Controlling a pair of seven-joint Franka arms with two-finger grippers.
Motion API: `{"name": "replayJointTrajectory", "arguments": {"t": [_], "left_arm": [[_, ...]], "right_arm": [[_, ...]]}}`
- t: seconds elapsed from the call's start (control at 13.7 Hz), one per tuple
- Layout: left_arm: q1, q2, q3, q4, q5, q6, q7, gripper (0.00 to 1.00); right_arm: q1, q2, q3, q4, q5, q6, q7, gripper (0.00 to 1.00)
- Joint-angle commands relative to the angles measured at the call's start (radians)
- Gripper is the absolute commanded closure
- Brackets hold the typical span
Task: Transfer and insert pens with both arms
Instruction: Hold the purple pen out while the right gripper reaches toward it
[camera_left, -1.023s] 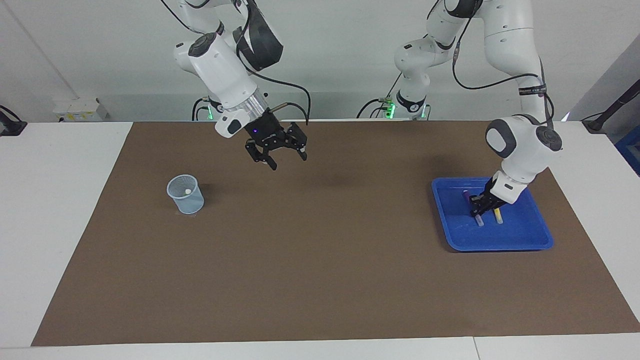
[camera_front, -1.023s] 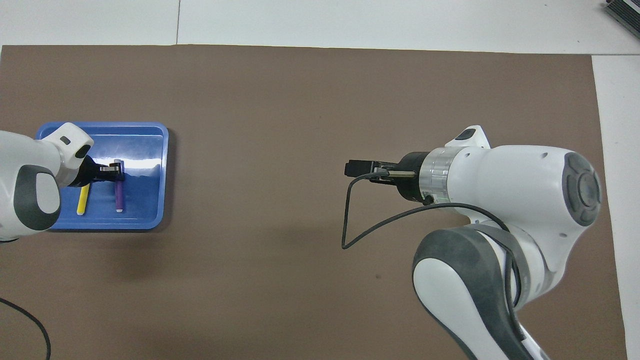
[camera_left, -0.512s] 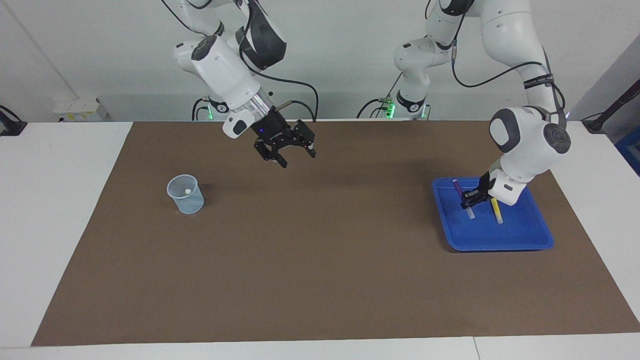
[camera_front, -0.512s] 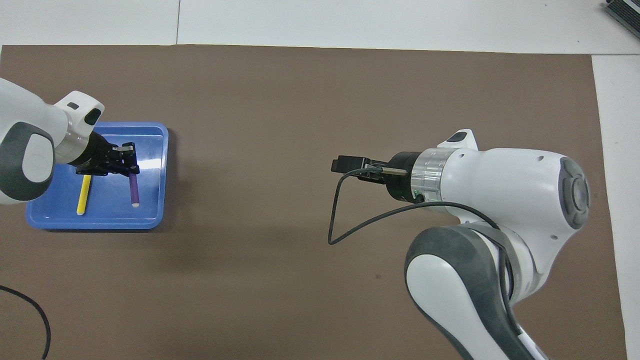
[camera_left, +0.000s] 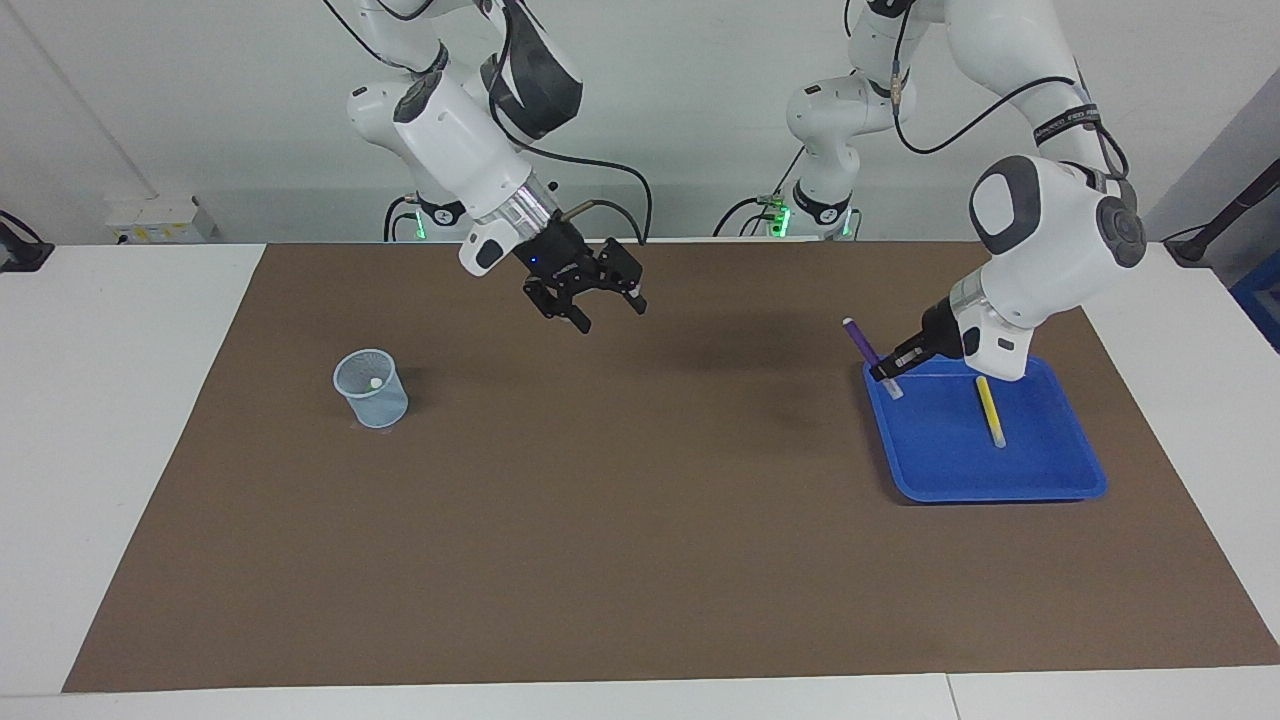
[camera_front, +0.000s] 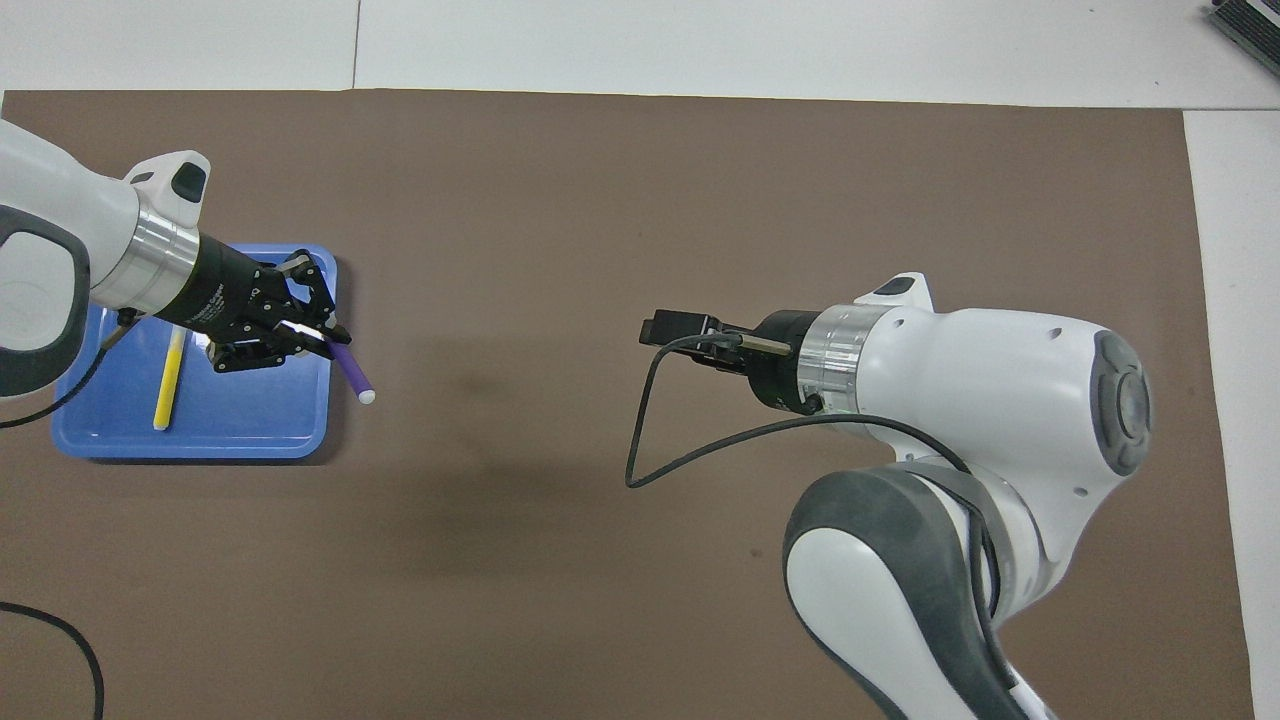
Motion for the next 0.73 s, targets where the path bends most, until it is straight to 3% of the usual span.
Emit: {"name": "replayJointTrajectory", "arguments": {"t": [0.0,0.37,0.66], "left_arm": [[-0.002,-0.035,-0.034,-0.006,-0.092,-0.037,-0.244,1.0],[-0.014,-0.094,-0.101,-0.044,-0.227,-0.031,-0.553,1.0],[-0.055,-0.184,-0.101,-0.16,-0.33,0.028,-0.693,1.0]], "right_arm": [[0.003,0.005,0.003,-0.007,0.022,0.031,0.017,0.0],[0.008,0.006,0.005,0.0,0.022,0.031,0.063,0.0],[0.022,0.0,0.023,0.053,0.025,0.016,0.208,0.0]]}}
